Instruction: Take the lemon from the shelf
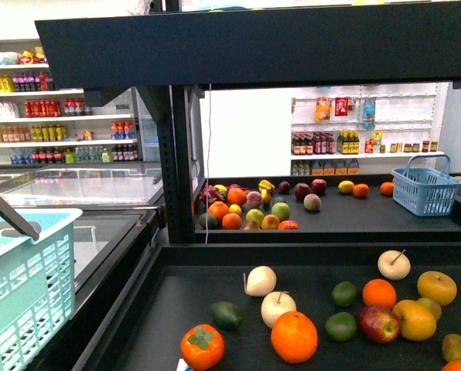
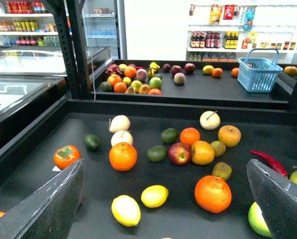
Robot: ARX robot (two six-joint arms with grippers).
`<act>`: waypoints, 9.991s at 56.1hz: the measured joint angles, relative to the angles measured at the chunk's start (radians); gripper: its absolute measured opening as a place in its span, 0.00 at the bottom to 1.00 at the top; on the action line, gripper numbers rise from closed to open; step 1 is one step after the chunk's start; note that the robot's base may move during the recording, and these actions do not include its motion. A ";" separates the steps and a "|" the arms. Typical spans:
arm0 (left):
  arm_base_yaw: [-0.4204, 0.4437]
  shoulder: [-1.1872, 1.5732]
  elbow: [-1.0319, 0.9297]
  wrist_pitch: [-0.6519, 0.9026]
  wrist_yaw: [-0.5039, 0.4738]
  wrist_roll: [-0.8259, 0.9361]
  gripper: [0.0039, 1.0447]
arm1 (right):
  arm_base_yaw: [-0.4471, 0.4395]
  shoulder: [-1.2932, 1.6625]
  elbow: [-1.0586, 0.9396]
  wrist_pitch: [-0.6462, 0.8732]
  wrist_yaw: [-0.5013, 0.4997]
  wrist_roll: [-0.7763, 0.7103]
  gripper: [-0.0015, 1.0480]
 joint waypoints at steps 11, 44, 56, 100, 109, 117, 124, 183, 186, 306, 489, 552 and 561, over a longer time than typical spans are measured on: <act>-0.036 -0.077 -0.023 -0.061 0.055 0.080 0.11 | 0.000 0.000 0.000 0.000 0.000 0.000 0.93; -0.348 -0.158 -0.084 -0.023 0.148 0.085 0.09 | 0.000 0.000 0.000 0.000 0.000 0.000 0.93; -0.475 -0.090 -0.074 -0.005 0.133 0.098 0.09 | 0.000 0.000 0.000 0.000 0.000 0.000 0.93; -0.721 0.134 0.128 0.068 0.088 0.058 0.09 | 0.000 0.000 0.000 0.000 0.000 0.000 0.93; -0.721 0.135 0.130 0.067 0.077 0.059 0.09 | 0.019 0.461 0.105 -0.115 0.220 0.190 0.93; -0.721 0.135 0.130 0.067 0.076 0.058 0.09 | -0.032 1.006 0.195 0.190 0.117 0.272 0.93; -0.721 0.135 0.130 0.067 0.079 0.058 0.09 | -0.028 1.431 0.338 0.380 0.099 0.319 0.93; -0.722 0.135 0.132 0.067 0.077 0.056 0.09 | 0.043 2.621 1.483 0.195 0.066 0.874 0.93; -0.722 0.135 0.132 0.067 0.077 0.056 0.09 | 0.037 2.645 1.518 0.181 0.068 0.873 0.93; -0.722 0.135 0.132 0.067 0.077 0.056 0.09 | 0.093 1.812 1.022 0.647 -0.352 0.888 0.42; -0.722 0.135 0.132 0.065 0.079 0.055 0.09 | 0.110 2.732 1.254 0.742 -0.137 -0.463 0.93; -0.722 0.135 0.132 0.065 0.077 0.055 0.09 | -0.037 2.364 1.224 0.631 0.209 0.091 0.68; -0.723 0.135 0.132 0.065 0.080 0.055 0.09 | -0.040 2.161 1.136 0.661 0.056 0.382 0.68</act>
